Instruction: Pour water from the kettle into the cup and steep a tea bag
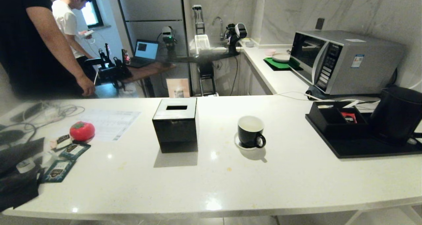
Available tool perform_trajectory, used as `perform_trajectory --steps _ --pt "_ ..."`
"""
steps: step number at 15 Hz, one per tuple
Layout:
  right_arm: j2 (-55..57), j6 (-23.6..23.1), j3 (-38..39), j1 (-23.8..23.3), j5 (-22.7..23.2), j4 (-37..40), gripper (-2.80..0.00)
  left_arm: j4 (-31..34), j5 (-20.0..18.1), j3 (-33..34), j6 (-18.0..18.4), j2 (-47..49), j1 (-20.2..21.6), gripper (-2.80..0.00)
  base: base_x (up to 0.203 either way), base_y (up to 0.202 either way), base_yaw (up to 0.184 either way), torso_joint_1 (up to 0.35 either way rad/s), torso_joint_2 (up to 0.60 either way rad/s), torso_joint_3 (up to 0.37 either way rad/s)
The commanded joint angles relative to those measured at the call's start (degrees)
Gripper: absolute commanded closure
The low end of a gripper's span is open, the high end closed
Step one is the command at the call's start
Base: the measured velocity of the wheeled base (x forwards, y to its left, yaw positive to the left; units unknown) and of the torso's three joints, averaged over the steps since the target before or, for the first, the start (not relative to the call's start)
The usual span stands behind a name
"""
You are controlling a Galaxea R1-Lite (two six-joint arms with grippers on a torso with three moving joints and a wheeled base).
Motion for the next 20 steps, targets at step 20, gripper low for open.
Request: perform_trajectory --steps 20 --pt "0.02 -0.18 0.0 -0.04 -0.01 0.02 0.0 0.0 -0.03 0.0 -0.24 -0.02 0.0 0.0 0.0 0.0 0.0 0.0 0.0 0.0"
